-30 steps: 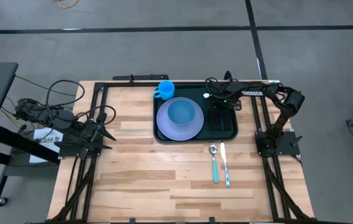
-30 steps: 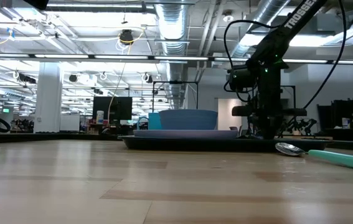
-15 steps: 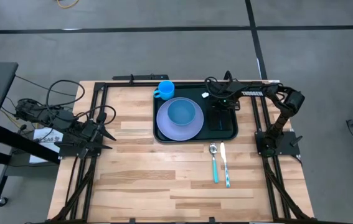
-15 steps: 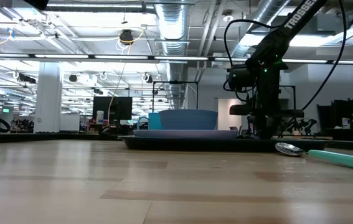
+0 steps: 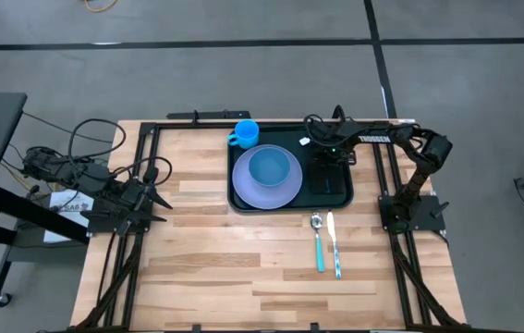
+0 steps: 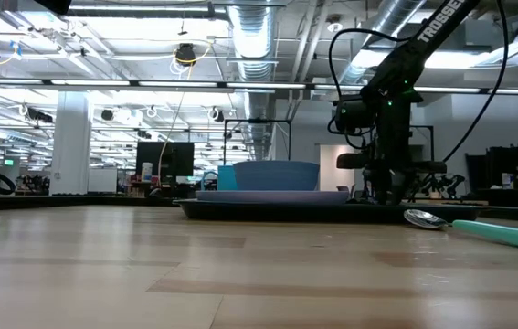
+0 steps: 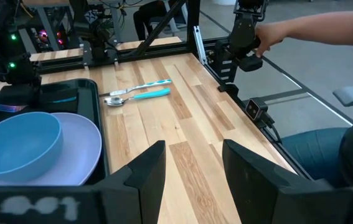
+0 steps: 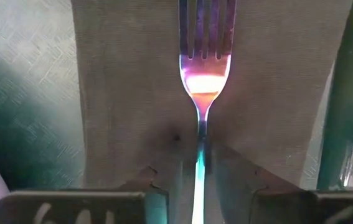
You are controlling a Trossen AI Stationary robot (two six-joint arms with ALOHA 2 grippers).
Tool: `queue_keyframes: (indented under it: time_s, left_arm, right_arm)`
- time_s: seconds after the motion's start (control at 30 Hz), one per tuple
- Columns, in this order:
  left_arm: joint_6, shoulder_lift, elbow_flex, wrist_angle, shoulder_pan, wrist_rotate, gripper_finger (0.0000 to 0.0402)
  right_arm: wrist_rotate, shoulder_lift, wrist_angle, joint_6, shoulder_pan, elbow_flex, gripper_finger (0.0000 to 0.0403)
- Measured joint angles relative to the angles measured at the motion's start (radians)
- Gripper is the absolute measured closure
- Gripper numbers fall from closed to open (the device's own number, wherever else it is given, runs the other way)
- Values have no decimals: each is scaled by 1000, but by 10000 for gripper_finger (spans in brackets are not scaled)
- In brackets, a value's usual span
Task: Set up tray
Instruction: Put the blue spoon on the black napkin
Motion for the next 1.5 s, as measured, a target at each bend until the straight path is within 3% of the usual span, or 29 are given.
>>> queue_keyframes:
  time_s: [0.3,0.67,0.87,1.2,1.5]
  left_arm:
    - [0,0,0,0,0,0,253]
    - [4,0,0,1,0,-21,253]
    - [-20,0,0,1,0,-44,253]
    - [-77,0,-2,-12,0,-109,253]
    - [-142,0,-111,75,0,-128,253]
  right_arm:
    - [-3,-3,-45,-33,0,50,279]
    - [17,-3,-337,-96,85,208,255]
    - [57,-3,-435,-43,204,233,265]
    - [43,-3,-450,142,456,234,276]
    - [22,-3,-433,389,711,234,277]
